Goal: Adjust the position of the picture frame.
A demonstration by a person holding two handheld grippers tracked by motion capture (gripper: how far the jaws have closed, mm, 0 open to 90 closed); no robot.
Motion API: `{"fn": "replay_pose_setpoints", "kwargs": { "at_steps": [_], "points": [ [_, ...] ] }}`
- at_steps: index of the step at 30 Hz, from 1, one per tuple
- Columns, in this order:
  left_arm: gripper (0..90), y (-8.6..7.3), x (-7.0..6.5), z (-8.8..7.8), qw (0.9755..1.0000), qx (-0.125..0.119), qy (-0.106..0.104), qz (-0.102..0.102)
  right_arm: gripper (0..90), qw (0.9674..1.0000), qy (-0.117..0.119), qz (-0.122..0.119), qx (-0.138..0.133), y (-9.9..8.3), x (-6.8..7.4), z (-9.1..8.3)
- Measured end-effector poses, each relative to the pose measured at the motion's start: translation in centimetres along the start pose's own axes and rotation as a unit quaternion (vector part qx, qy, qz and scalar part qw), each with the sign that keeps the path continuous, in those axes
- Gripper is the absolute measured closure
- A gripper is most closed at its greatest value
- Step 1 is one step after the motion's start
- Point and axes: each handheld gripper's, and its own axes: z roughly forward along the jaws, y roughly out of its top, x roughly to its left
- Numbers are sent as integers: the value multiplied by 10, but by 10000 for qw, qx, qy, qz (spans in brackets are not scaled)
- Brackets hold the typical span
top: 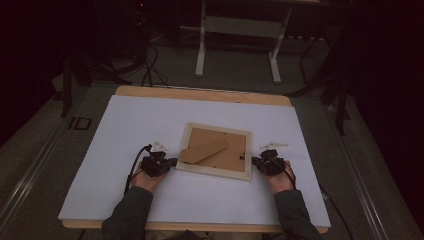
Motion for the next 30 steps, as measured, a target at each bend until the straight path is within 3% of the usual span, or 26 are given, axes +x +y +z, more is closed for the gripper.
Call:
{"fn": "replay_pose_setpoints", "kwargs": {
  "at_steps": [17, 30],
  "points": [
    [900, -15, -8, -14, 10000, 18, 40, -10, 900, 10000, 41, -39, -11, 8, 7, 7],
    [900, -22, -5, -21, 9999, -37, 61, -124, 900, 9995, 153, -242, -107, 4, 23, -3]
  ]
}}
